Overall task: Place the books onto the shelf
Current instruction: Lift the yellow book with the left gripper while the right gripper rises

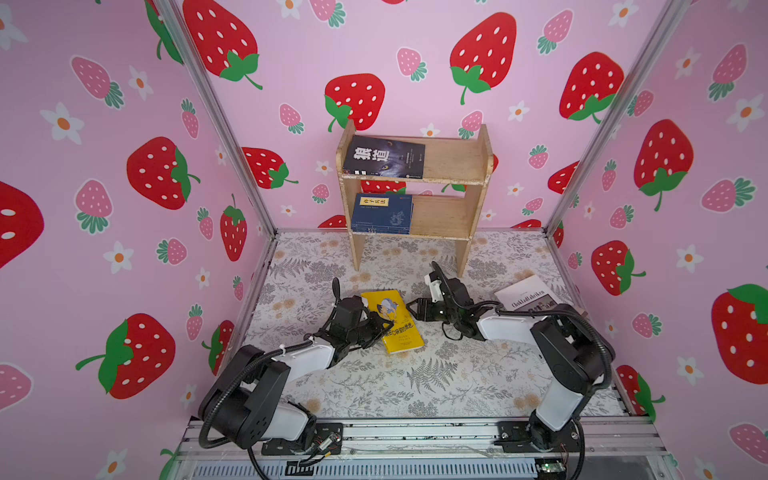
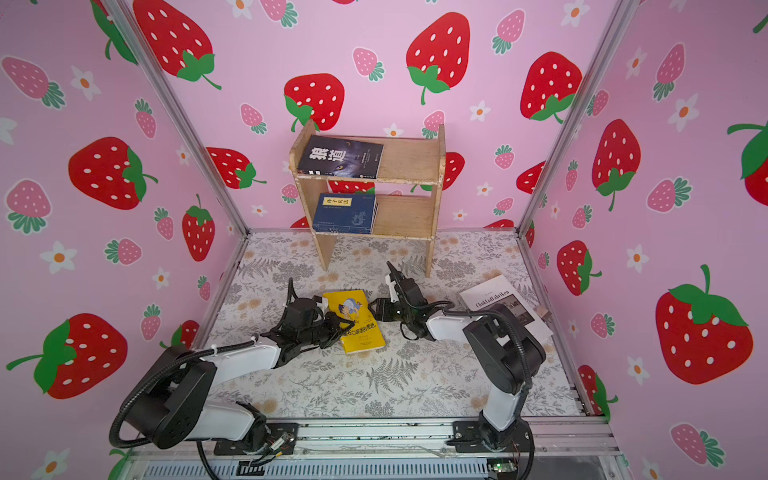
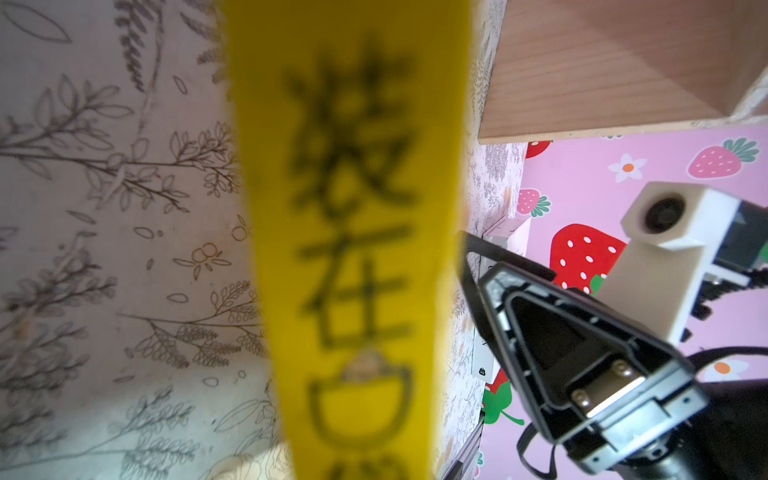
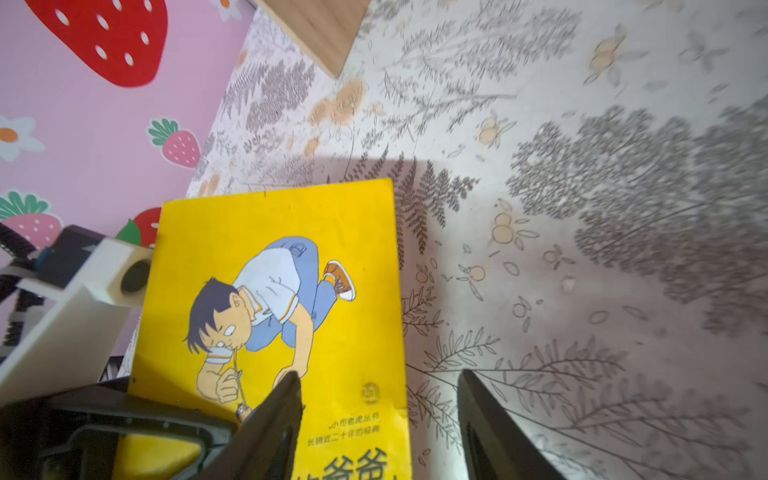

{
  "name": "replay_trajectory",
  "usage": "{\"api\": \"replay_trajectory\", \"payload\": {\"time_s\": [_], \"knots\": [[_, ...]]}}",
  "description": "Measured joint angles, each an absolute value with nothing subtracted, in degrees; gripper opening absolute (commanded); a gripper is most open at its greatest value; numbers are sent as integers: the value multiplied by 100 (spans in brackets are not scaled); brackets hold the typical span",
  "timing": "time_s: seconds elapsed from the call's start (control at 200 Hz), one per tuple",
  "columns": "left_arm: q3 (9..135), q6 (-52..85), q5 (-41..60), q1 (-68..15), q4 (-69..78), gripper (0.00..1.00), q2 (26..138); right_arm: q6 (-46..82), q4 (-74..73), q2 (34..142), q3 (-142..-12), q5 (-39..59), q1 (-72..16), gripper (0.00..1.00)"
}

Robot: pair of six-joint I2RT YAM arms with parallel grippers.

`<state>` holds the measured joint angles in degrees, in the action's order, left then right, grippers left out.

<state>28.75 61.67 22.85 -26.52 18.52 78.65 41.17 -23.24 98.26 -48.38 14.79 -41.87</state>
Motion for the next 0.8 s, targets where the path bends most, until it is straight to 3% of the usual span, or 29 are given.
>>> {"api": "replay_trajectory", "payload": {"time_s": [0.455,0.8], "knots": [[4403,4971,1835,-2545,-543,0,5586,4615,-2443,7653,-4388,1223,-3658,99],[6604,3913,1389,-2443,-749,0,5435,5282,-3640,7277,-4342,1577,-3544,100]]}}
